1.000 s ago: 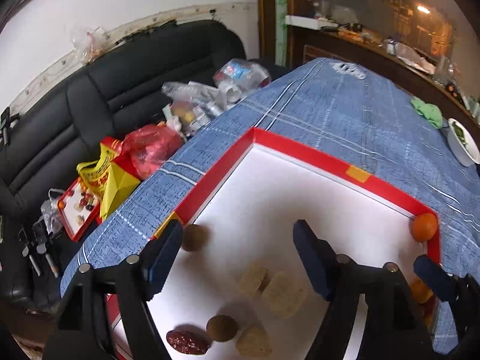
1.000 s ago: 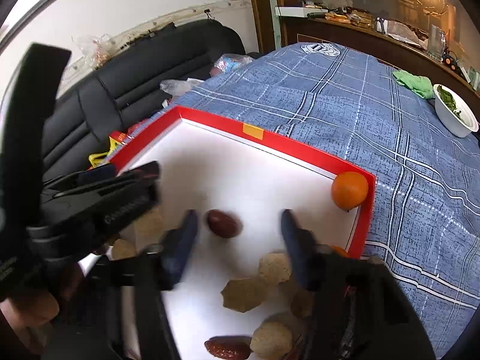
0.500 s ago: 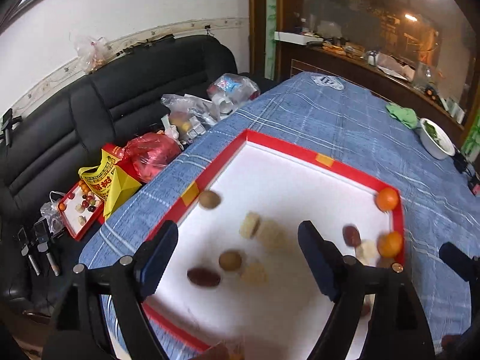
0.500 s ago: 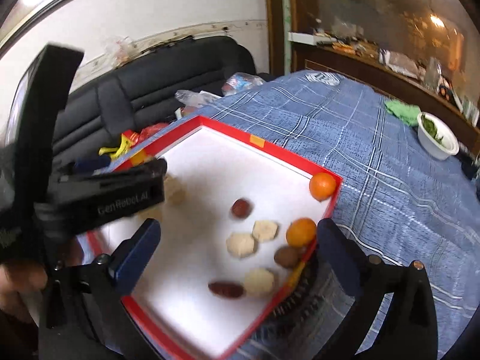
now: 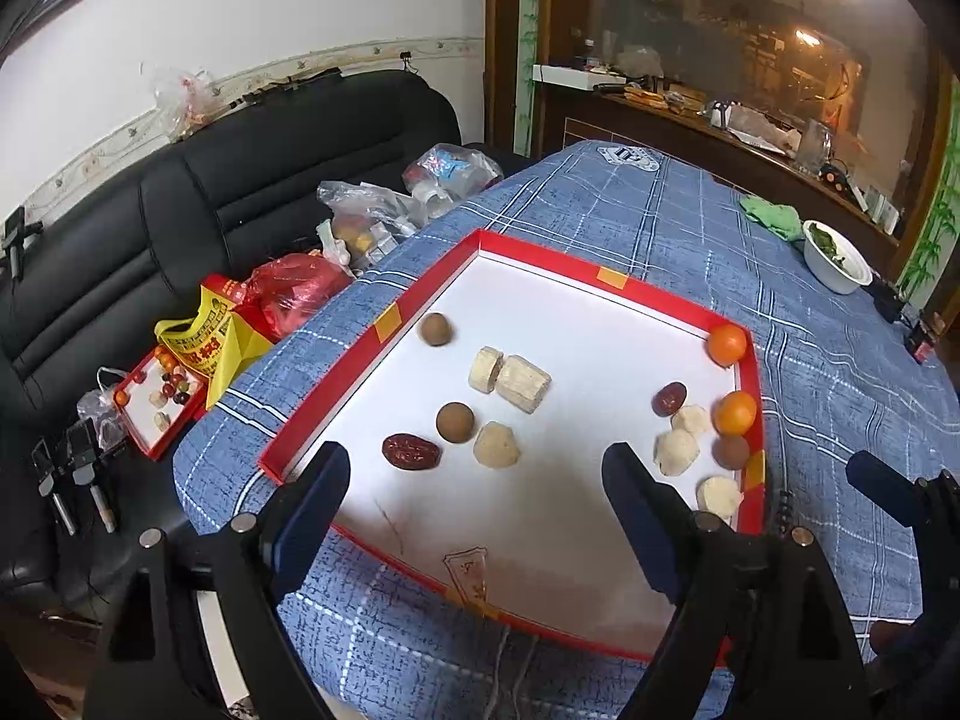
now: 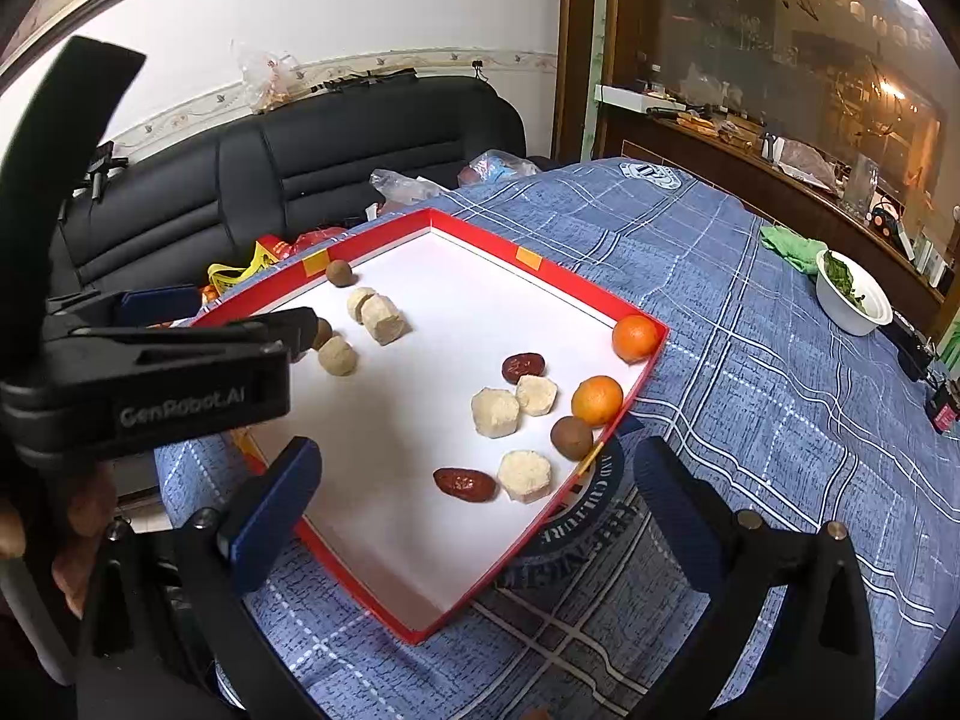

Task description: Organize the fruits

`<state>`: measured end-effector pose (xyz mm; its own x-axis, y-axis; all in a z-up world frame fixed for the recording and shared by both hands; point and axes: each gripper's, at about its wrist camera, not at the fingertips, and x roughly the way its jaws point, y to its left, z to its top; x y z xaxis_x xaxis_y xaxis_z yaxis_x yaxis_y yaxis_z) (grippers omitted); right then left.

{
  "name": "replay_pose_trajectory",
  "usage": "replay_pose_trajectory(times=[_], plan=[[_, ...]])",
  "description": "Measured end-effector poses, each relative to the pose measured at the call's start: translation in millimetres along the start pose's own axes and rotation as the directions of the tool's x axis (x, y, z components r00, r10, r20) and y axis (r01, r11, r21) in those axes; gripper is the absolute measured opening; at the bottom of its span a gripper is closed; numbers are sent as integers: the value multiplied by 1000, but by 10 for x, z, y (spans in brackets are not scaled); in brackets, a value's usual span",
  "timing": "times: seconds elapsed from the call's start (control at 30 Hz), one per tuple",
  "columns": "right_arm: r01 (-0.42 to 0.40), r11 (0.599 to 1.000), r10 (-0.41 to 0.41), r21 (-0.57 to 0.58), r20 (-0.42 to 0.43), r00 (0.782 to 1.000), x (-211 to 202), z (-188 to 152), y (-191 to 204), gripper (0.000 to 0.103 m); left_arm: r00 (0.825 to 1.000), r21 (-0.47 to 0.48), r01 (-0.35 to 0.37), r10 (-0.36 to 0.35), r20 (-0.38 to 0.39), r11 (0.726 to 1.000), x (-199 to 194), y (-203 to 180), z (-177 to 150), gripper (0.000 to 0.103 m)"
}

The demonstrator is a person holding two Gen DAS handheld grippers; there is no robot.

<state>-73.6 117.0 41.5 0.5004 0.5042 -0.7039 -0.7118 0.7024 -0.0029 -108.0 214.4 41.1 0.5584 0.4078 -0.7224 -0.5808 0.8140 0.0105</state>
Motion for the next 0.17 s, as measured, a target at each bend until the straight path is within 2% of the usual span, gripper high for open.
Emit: replay_pose_trajectory(times=[0.07,0.1,0.17], plan=[[1,1000,-1,0,-3,1000,10,-14,4,103,1000,-3,-23,23,14,1000,-22,-26,-5,95],[2,1000,-2,0,-3,1000,7,-20,6,103,999,-5,-28,28,20,1000,-30,-15,-6,102],[1,1000,-1,7,-3,1000,15,-23,-3,103,999,-3,-34,34,35,999,-48,-13,6,102]])
